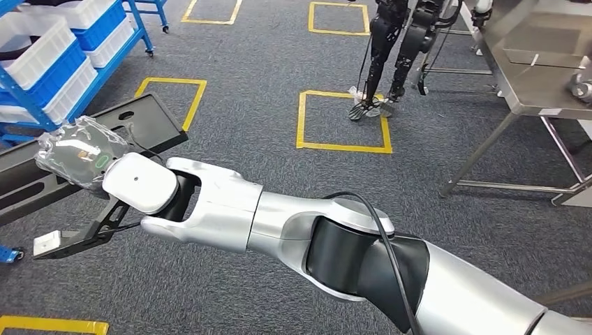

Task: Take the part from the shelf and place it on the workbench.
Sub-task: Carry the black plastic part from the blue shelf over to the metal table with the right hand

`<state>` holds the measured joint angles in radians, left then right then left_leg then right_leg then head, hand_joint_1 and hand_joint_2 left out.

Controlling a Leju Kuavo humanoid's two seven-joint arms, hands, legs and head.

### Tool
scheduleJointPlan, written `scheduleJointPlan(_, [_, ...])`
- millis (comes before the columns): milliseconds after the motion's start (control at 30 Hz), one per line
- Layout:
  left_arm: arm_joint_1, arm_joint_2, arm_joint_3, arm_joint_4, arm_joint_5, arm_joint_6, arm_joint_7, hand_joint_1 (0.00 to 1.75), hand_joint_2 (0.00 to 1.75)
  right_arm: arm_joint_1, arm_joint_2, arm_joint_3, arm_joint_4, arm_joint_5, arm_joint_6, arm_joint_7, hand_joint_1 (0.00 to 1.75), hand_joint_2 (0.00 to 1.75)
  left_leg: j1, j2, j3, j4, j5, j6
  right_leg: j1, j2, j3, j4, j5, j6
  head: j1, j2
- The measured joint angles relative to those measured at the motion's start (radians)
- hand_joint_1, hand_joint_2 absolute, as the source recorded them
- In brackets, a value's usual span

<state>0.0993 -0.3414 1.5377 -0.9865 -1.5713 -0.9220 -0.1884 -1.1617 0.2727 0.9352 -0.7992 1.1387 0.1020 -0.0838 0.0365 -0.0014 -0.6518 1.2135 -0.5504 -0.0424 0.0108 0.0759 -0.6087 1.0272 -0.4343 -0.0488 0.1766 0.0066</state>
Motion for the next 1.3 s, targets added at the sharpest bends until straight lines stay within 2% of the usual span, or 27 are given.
scheduleJointPlan(67, [0.001, 0.001, 0.0, 0.002, 0.0, 0.002, 0.0, 0.0, 1.75, 0.0, 0.002, 0.0, 0.0, 0.0, 0.002, 0.001, 1.75, 1.75, 0.007, -0.041, 0.044, -0.11, 0.053, -0.003, -0.004, 0.029, -0.006, 0.024, -0.014, 0.011, 0.0, 0.0])
scheduleJointPlan(133, [0.002, 0.002, 0.0, 0.006, 0.0, 0.003, 0.0, 0.0, 1.75, 0.0, 0.007, 0.0, -0.002, 0.0, 0.003, 0.002, 1.75, 1.75, 0.007, -0.077, 0.065, -0.151, 0.053, 0.003, -0.008, 0.055, -0.02, 0.04, -0.02, 0.023, -0.001, 0.0])
scheduleJointPlan(167, [0.001, 0.002, 0.0, 0.007, 0.0, 0.005, 0.0, 0.0, 1.75, 0.0, 0.008, 0.0, -0.002, 0.0, 0.003, 0.002, 1.75, 1.75, 0.004, -0.077, 0.067, -0.156, 0.051, 0.008, -0.009, 0.067, -0.026, 0.043, -0.018, 0.029, -0.002, 0.0])
scheduleJointPlan(200, [0.0, 0.003, 0.0, 0.008, 0.0, 0.006, -0.001, 0.0, 1.75, 0.001, 0.009, 0.0, -0.003, 0.0, 0.004, 0.001, 1.75, 1.75, 0.004, -0.066, 0.068, -0.156, 0.052, 0.015, -0.01, 0.079, -0.03, 0.042, -0.016, 0.034, -0.002, 0.0])
scheduleJointPlan(233, [-0.002, 0.004, -0.001, 0.009, 0.0, 0.008, -0.001, 0.0, 1.75, 0.002, 0.008, 0.0, -0.004, 0.0, 0.004, 0.001, 1.75, 1.75, 0.005, -0.053, 0.07, -0.16, 0.053, 0.02, -0.009, 0.071, -0.033, 0.046, -0.017, 0.039, -0.001, 0.0])
scheduleJointPlan(300, [-0.001, 0.004, -0.002, 0.012, 0.0, 0.011, -0.001, 0.0, 1.75, 0.002, 0.008, 0.0, -0.005, 0.0, 0.004, 0.001, 1.75, 1.75, 0.006, -0.025, 0.078, -0.168, 0.055, 0.033, -0.006, 0.014, -0.058, 0.097, -0.045, 0.047, 0.0, 0.0])
scheduleJointPlan(333, [0.002, 0.005, -0.002, 0.014, 0.0, 0.014, -0.001, 0.0, 1.75, 0.001, 0.009, 0.0, -0.006, 0.0, 0.004, 0.001, 1.75, 1.75, 0.003, -0.01, 0.082, -0.17, 0.053, 0.039, -0.007, -0.025, -0.085, 0.15, -0.071, 0.051, 0.0, 0.0])
scheduleJointPlan(367, [0.004, 0.005, -0.002, 0.016, 0.0, 0.016, -0.001, 0.0, 1.75, 0.002, 0.01, 0.0, -0.006, 0.0, 0.004, 0.001, 1.75, 1.75, 0.0, 0.005, 0.084, -0.171, 0.051, 0.043, -0.009, -0.05, -0.118, 0.214, -0.098, 0.054, 0.0, 0.0])
scheduleJointPlan(433, [0.006, 0.008, -0.003, 0.021, 0.0, 0.021, -0.001, 0.0, 1.75, 0.004, 0.012, 0.0, -0.006, 0.0, 0.005, 0.001, 1.75, 1.75, -0.004, 0.034, 0.088, -0.171, 0.046, 0.046, -0.015, -0.068, -0.17, 0.305, -0.12, 0.056, -0.001, 0.0])
scheduleJointPlan(467, [0.006, 0.011, -0.005, 0.023, 0.0, 0.022, -0.002, 0.0, 1.75, 0.006, 0.012, 0.001, -0.006, 0.0, 0.006, 0.001, 1.75, 1.75, -0.005, 0.048, 0.092, -0.171, 0.043, 0.046, -0.016, -0.071, -0.172, 0.302, -0.105, 0.055, -0.001, 0.0])
scheduleJointPlan(500, [0.006, 0.014, -0.009, 0.025, 0.0, 0.023, -0.002, 0.0, 1.75, 0.007, 0.014, 0.001, -0.007, 0.0, 0.006, 0.001, 1.75, 1.75, -0.006, 0.061, 0.097, -0.171, 0.039, 0.045, -0.016, -0.076, -0.153, 0.26, -0.074, 0.052, -0.001, 0.0])
scheduleJointPlan(567, [0.007, 0.02, -0.019, 0.032, 0.0, 0.025, -0.003, 0.0, 1.75, 0.008, 0.021, 0.002, -0.012, 0.0, 0.008, 0.001, 1.75, 1.75, -0.008, 0.086, 0.108, -0.172, 0.03, 0.041, -0.005, -0.114, -0.086, 0.125, -0.014, 0.04, -0.001, 0.0])
scheduleJointPlan(600, [0.007, 0.023, -0.023, 0.036, 0.0, 0.026, -0.003, 0.0, 1.75, 0.008, 0.027, 0.003, -0.014, 0.0, 0.008, 0.002, 1.75, 1.75, -0.009, 0.097, 0.112, -0.174, 0.027, 0.037, 0.003, -0.134, -0.06, 0.074, 0.001, 0.033, -0.001, 0.0])
scheduleJointPlan(667, [0.006, 0.031, -0.029, 0.049, 0.0, 0.03, -0.004, 0.0, 1.75, 0.009, 0.038, 0.006, -0.017, 0.0, 0.01, 0.003, 1.75, 1.75, -0.012, 0.119, 0.119, -0.18, 0.022, 0.03, 0.018, -0.148, -0.045, 0.039, -0.001, 0.023, -0.001, 0.0])
scheduleJointPlan(733, [0.004, 0.04, -0.038, 0.061, 0.0, 0.034, -0.005, 0.0, 1.75, 0.011, 0.043, 0.009, -0.017, 0.0, 0.011, 0.004, 1.75, 1.75, -0.011, 0.13, 0.131, -0.187, 0.017, 0.023, 0.018, -0.125, -0.037, 0.022, 0.003, 0.013, -0.001, 0.0])
scheduleJointPlan(800, [0.006, 0.045, -0.047, 0.071, 0.0, 0.035, -0.007, 0.0, 1.75, 0.013, 0.048, 0.011, -0.017, 0.001, 0.011, 0.007, 1.75, 1.75, -0.007, 0.084, 0.123, -0.152, -0.009, 0.018, 0.011, -0.102, -0.02, 0.001, 0.009, 0.001, -0.001, 0.0])
scheduleJointPlan(867, [0.015, 0.052, -0.049, 0.077, 0.0, 0.035, -0.008, 0.0, 1.75, 0.015, 0.056, 0.013, -0.015, 0.006, 0.012, 0.011, 1.75, 1.75, -0.005, 0.024, 0.065, -0.039, -0.061, 0.016, 0.008, -0.076, -0.011, -0.007, 0.01, -0.009, -0.001, 0.0])
scheduleJointPlan(900, [0.019, 0.056, -0.049, 0.078, 0.0, 0.035, -0.009, 0.0, 1.75, 0.016, 0.059, 0.015, -0.013, 0.008, 0.012, 0.012, 1.75, 1.75, -0.005, 0.012, 0.028, 0.025, -0.082, 0.013, 0.008, -0.061, -0.011, -0.005, 0.01, -0.011, -0.001, 0.0])
scheduleJointPlan(933, [0.021, 0.059, -0.049, 0.08, 0.0, 0.034, -0.009, 0.0, 1.75, 0.019, 0.061, 0.017, -0.011, 0.01, 0.012, 0.013, 1.75, 1.75, -0.005, 0.007, -0.002, 0.069, -0.087, 0.011, 0.008, -0.044, -0.01, -0.003, 0.008, -0.012, -0.001, 0.0])
scheduleJointPlan(967, [0.023, 0.062, -0.049, 0.081, 0.0, 0.034, -0.009, 0.0, 1.75, 0.021, 0.061, 0.019, -0.008, 0.012, 0.012, 0.013, 1.75, 1.75, -0.004, 0.006, -0.017, 0.078, -0.071, 0.008, 0.007, -0.028, -0.009, 0.0, 0.006, -0.011, -0.001, 0.0])
scheduleJointPlan(1033, [0.023, 0.065, -0.049, 0.083, 0.0, 0.033, -0.009, 0.0, 1.75, 0.025, 0.062, 0.024, 0.0, 0.015, 0.012, 0.016, 1.75, 1.75, 0.002, -0.004, 0.003, -0.008, 0.006, 0.002, 0.003, 0.004, -0.008, 0.012, -0.002, -0.005, -0.001, 0.0])
scheduleJointPlan(1067, [0.023, 0.066, -0.049, 0.084, 0.0, 0.032, -0.009, 0.0, 1.75, 0.026, 0.062, 0.026, 0.003, 0.016, 0.012, 0.017, 1.75, 1.75, 0.007, -0.027, 0.024, -0.064, 0.036, -0.001, 0.002, 0.018, -0.01, 0.021, -0.008, 0.001, -0.001, 0.0])
scheduleJointPlan(1100, [0.025, 0.067, -0.049, 0.085, 0.0, 0.03, -0.009, 0.0, 1.75, 0.026, 0.063, 0.026, 0.006, 0.016, 0.012, 0.019, 1.75, 1.75, 0.01, -0.052, 0.043, -0.112, 0.053, 0.0, 0.001, 0.032, -0.015, 0.033, -0.013, 0.007, -0.001, 0.0])
scheduleJointPlan(1167, [0.027, 0.068, -0.049, 0.087, 0.0, 0.021, -0.009, 0.0, 1.75, 0.027, 0.064, 0.027, 0.012, 0.016, 0.011, 0.02, 1.75, 1.75, 0.009, -0.083, 0.057, -0.144, 0.049, 0.007, -0.002, 0.058, -0.029, 0.044, -0.016, 0.019, -0.001, 0.0])
scheduleJointPlan(1233, [0.028, 0.069, -0.05, 0.085, 0.0, 0.007, -0.01, 0.0, 1.75, 0.029, 0.062, 0.027, 0.017, 0.017, 0.01, 0.02, 1.75, 1.75, 0.006, -0.063, 0.06, -0.15, 0.052, 0.019, -0.005, 0.075, -0.037, 0.045, -0.012, 0.028, -0.001, 0.0])
scheduleJointPlan(1267, [0.027, 0.068, -0.05, 0.083, 0.0, 0.002, -0.011, 0.0, 1.75, 0.029, 0.06, 0.027, 0.02, 0.017, 0.01, 0.021, 1.75, 1.75, 0.007, -0.051, 0.062, -0.152, 0.053, 0.025, -0.003, 0.06, -0.042, 0.053, -0.016, 0.033, -0.001, 0.0])
scheduleJointPlan(1300, [0.029, 0.068, -0.05, 0.081, 0.0, -0.003, -0.012, 0.0, 1.75, 0.028, 0.058, 0.027, 0.022, 0.018, 0.009, 0.021, 1.75, 1.75, 0.007, -0.037, 0.064, -0.155, 0.055, 0.031, -0.002, 0.032, -0.054, 0.077, -0.03, 0.037, -0.001, 0.0])
